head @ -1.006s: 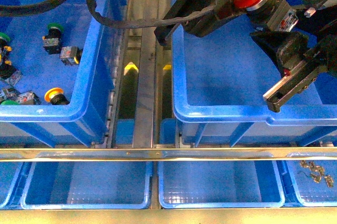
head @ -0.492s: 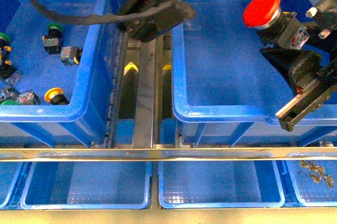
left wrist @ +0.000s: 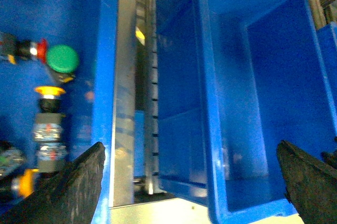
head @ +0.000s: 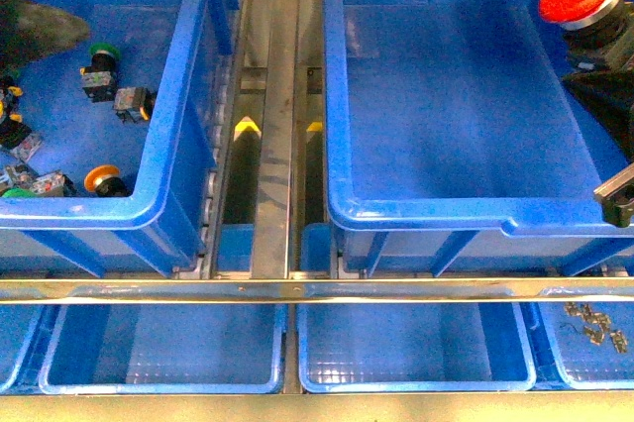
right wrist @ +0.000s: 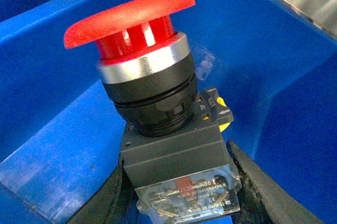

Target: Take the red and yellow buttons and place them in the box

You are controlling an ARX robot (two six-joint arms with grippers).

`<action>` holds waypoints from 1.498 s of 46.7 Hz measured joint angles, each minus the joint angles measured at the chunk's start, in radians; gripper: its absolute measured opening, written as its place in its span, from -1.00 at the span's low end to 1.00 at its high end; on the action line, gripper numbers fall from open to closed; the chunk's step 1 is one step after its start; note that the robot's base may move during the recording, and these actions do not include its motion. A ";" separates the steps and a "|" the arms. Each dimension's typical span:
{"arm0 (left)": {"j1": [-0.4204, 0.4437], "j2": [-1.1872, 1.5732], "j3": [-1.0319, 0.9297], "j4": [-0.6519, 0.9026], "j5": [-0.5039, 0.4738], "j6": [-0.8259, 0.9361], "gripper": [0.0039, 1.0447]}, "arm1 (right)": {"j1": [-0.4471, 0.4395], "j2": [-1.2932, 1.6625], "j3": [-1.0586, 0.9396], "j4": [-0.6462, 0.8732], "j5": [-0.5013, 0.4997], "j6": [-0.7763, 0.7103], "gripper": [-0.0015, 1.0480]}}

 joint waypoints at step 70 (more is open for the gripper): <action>0.336 -0.726 -0.605 0.273 -0.146 0.515 -0.96 | 0.107 -0.164 0.082 -0.322 0.278 0.195 -0.34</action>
